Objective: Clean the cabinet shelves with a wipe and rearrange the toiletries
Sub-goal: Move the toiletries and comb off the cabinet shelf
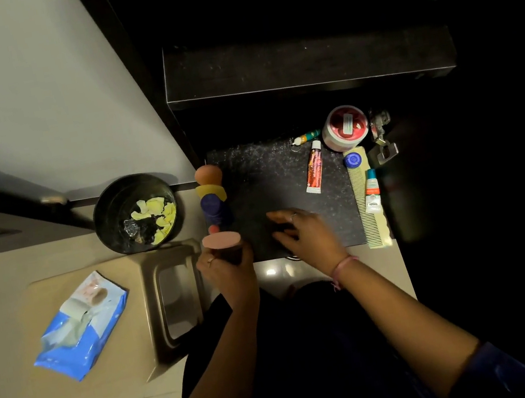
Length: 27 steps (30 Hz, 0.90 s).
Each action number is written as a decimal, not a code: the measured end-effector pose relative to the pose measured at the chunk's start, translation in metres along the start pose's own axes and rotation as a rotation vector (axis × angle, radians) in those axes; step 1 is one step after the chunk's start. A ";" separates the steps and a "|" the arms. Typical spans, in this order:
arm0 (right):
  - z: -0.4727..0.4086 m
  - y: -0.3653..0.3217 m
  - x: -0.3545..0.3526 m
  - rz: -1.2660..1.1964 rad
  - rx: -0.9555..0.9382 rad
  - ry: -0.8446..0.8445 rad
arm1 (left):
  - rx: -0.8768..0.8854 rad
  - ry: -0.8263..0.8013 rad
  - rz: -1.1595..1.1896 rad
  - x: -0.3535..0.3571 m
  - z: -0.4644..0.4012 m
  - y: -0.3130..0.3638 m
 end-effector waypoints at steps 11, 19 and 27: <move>-0.001 0.073 -0.070 0.032 0.434 0.412 | -0.173 -0.114 -0.012 0.038 0.083 0.001; -0.088 0.078 -0.123 0.664 0.318 0.118 | 0.210 -0.452 -0.256 0.146 0.050 0.050; -0.131 0.078 -0.131 0.880 0.302 -0.027 | 0.382 -0.515 -0.704 0.191 0.004 0.059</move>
Point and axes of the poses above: each hand's wrist, its own z-axis away from the middle knuckle, its own x-axis out of the palm, y = z × x, the point moved 3 cm from there along -z, towards the middle knuckle, and after that the axes turned 13 degrees about z, right-handed, at the moved point
